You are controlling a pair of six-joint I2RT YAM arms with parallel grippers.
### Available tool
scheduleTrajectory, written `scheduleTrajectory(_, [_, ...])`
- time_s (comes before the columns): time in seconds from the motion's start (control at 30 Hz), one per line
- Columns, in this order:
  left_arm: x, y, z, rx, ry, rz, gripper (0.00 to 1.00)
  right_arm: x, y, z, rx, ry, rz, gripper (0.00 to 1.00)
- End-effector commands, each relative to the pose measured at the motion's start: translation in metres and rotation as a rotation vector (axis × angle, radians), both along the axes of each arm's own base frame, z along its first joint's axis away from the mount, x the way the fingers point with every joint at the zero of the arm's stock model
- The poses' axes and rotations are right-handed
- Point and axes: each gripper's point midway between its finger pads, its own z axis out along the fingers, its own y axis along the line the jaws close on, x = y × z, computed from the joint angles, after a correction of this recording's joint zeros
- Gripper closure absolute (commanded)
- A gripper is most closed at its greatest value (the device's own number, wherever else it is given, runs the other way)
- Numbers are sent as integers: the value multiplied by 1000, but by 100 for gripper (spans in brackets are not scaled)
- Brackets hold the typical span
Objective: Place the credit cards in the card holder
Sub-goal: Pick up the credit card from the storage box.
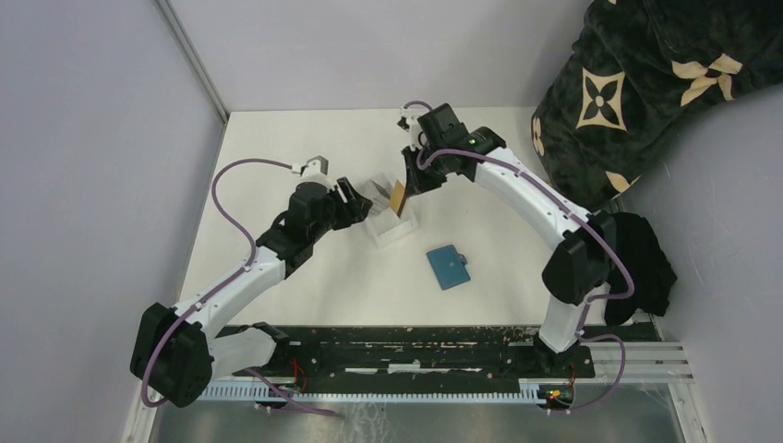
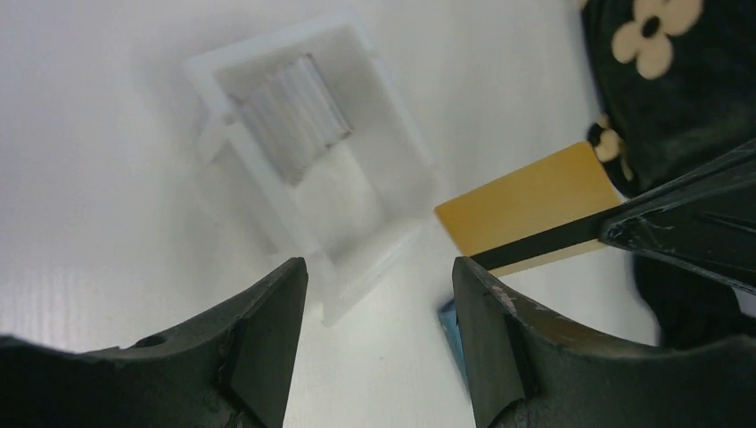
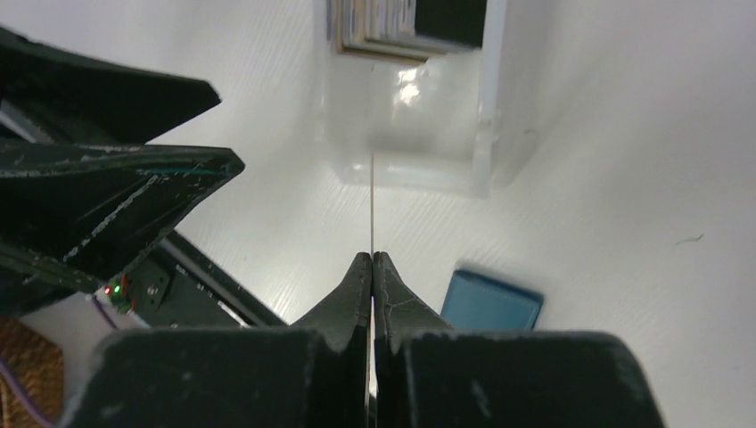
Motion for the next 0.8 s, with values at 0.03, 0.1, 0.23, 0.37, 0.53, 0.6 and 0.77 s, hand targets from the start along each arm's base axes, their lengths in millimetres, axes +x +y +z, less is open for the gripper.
scheduleTrajectory(0.03, [-24, -48, 40, -66, -163, -373, 31, -43, -1, 27, 185, 48, 67, 99])
scheduleTrajectory(0.1, [-33, -56, 43, -82, -167, -445, 31, -57, -4, 28, 225, 76, 80, 99])
scheduleTrajectory(0.23, [-51, -69, 43, -121, -156, -572, 30, -80, -5, 28, 316, 137, 87, 99])
scheduleTrajectory(0.37, [-68, -79, 40, -165, -131, -668, 30, -93, -6, 27, 375, 178, 96, 99])
scheduleTrajectory(0.53, [-83, -83, 33, -196, -99, -735, 32, -100, -6, 27, 435, 226, 97, 99])
scheduleTrajectory(0.6, [-86, -84, 30, -203, -86, -752, 34, -101, -5, 27, 449, 239, 102, 99])
scheduleTrajectory(0.77, [-92, -86, 28, -218, -72, -781, 38, -102, -4, 25, 484, 278, 106, 99])
